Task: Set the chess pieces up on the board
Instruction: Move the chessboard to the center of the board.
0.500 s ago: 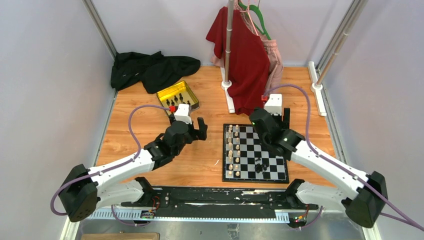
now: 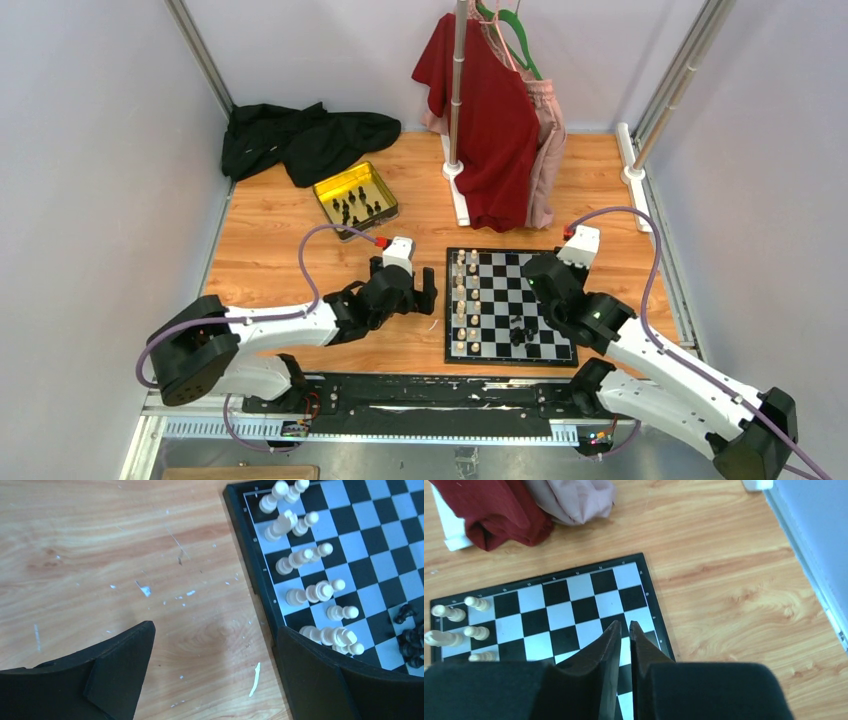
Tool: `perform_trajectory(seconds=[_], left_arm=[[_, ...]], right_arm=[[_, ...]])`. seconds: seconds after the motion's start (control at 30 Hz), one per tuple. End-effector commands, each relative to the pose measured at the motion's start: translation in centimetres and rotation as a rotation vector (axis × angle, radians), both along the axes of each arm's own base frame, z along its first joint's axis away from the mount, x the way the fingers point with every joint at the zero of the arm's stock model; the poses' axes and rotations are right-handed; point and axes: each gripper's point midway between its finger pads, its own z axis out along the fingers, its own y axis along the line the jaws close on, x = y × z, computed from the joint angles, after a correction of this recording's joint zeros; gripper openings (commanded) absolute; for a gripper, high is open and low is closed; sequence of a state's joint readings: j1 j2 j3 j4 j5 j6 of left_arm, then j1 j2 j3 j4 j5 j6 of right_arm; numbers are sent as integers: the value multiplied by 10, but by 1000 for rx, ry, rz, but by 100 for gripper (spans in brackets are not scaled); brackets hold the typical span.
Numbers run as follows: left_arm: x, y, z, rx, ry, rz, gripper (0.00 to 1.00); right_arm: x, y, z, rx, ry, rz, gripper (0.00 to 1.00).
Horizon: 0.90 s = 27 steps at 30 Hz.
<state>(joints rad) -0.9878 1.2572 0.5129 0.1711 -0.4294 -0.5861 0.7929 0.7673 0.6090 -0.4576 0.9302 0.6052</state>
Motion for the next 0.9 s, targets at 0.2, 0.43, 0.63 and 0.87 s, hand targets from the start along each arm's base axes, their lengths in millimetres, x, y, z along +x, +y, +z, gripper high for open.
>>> perform_trajectory(seconds=[0.2,0.43,0.63,0.87], left_arm=[[-12,-11,-24,-28,47,-5,97],[-15,-18,-31,-19,70,-35,92],[-18,-20,-39,0,87,-47,91],[-19,-18,-44,19,91,-50,91]], right_arm=[[-13,-30,-63,165,152,-180,13],[-16,-48,-81,264,176,-262,12],[-19,-55,-94,344,195,-321,11],[-21,-59,-105,429,199,-370,11]])
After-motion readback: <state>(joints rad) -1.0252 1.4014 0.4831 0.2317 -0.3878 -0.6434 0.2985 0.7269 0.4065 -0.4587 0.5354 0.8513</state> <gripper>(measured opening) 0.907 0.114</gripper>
